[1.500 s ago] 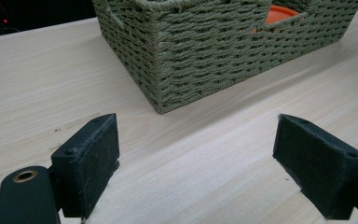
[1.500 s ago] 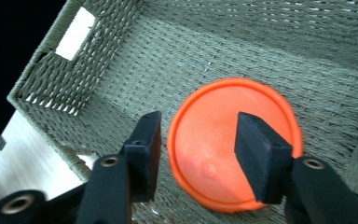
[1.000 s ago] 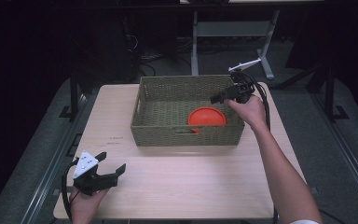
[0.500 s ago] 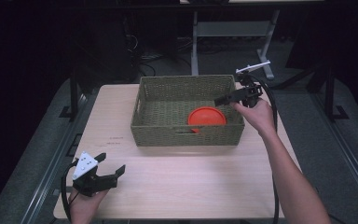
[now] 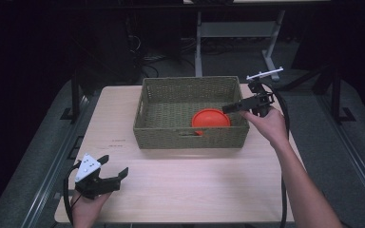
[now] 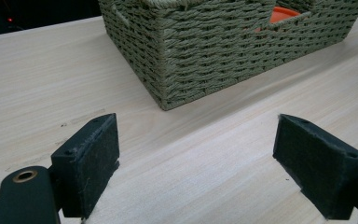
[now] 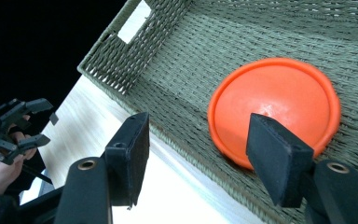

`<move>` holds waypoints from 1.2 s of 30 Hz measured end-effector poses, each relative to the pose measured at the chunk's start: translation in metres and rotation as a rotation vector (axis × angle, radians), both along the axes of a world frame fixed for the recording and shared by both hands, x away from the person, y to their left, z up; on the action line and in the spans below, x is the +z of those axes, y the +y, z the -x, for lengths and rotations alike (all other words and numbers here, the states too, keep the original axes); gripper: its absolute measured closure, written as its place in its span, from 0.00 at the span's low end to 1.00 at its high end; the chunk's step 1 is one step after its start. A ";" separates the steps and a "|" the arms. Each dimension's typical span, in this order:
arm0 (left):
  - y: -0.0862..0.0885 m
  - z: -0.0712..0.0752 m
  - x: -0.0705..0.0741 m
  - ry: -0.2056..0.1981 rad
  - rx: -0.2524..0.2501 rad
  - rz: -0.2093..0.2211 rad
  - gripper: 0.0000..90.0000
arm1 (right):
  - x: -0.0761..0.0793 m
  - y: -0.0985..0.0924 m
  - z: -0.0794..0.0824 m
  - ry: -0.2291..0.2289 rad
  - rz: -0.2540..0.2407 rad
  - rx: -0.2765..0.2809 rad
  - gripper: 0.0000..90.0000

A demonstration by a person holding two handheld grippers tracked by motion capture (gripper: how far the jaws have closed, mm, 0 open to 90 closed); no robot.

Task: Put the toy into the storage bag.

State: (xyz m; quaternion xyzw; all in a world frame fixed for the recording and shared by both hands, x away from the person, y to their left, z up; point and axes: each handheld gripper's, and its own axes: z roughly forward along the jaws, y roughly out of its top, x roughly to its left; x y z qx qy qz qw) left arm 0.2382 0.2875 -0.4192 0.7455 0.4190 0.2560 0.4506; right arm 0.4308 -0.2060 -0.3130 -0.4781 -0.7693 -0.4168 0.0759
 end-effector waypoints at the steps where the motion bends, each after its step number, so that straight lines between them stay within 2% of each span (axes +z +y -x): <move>1: 0.000 0.000 0.000 0.000 0.002 0.000 0.15 | 0.000 -0.001 0.002 -0.004 0.001 0.002 0.43; 12: 0.001 0.001 0.000 0.000 0.003 0.001 0.15 | -0.006 -0.013 0.024 -0.024 0.000 0.003 0.41; 24: 0.001 0.003 0.001 -0.002 0.000 -0.004 0.15 | -0.026 -0.034 0.058 -0.028 -0.001 -0.008 0.39; 27: 0.001 0.004 0.001 -0.001 0.002 -0.003 0.15 | -0.031 -0.041 0.068 -0.030 -0.019 -0.006 0.38; 36: 0.002 0.006 0.001 -0.005 0.005 -0.006 0.15 | -0.055 -0.062 0.096 -0.042 -0.034 -0.015 0.39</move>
